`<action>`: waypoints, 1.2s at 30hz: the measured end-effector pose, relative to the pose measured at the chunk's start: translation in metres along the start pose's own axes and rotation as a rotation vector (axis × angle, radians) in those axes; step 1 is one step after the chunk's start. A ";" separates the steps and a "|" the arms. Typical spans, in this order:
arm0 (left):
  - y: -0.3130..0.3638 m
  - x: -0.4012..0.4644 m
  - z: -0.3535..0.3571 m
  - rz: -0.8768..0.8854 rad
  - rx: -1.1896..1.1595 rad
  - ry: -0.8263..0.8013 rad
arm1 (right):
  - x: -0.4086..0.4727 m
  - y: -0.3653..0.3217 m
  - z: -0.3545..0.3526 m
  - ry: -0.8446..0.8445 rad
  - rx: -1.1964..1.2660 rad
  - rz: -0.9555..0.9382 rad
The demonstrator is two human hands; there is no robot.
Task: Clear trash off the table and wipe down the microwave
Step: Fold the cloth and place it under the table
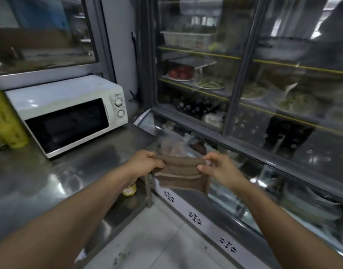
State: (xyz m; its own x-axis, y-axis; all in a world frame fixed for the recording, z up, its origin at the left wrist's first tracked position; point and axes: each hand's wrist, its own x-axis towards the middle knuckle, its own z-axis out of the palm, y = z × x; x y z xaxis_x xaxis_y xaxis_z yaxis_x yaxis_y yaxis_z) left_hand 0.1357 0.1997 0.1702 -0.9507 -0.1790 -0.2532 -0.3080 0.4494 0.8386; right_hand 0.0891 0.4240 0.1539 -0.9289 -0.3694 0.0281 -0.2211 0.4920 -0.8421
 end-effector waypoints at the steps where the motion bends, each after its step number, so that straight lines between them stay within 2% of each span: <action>1: -0.003 0.004 0.000 -0.034 -0.097 0.007 | 0.009 0.003 0.005 -0.053 0.110 0.034; 4: -0.016 0.021 0.004 -0.172 -0.322 0.026 | 0.039 0.017 0.026 -0.081 0.223 0.092; 8: -0.051 0.060 0.007 -0.289 -0.404 0.063 | 0.084 0.037 0.055 -0.029 0.261 0.159; 13: -0.094 0.108 0.008 -0.371 -0.523 0.076 | 0.134 0.064 0.081 -0.196 0.350 0.292; 18: -0.134 0.139 0.016 -0.449 -0.497 0.234 | 0.175 0.093 0.111 -0.347 0.254 0.243; 24: -0.178 0.166 0.025 -0.522 -0.483 0.263 | 0.226 0.131 0.152 -0.533 0.169 0.238; 31: -0.216 0.205 0.055 -0.701 -0.603 0.437 | 0.289 0.180 0.191 -0.775 0.135 0.235; 36: -0.252 0.236 0.080 -0.802 -0.692 0.523 | 0.320 0.221 0.224 -0.836 0.128 0.210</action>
State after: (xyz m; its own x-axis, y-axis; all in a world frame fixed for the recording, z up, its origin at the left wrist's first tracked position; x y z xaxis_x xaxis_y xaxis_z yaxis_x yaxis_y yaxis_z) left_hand -0.0144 0.1138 -0.1392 -0.3147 -0.6029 -0.7331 -0.5721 -0.4958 0.6534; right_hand -0.1901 0.2382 -0.1443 -0.4123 -0.7636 -0.4969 0.0120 0.5408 -0.8411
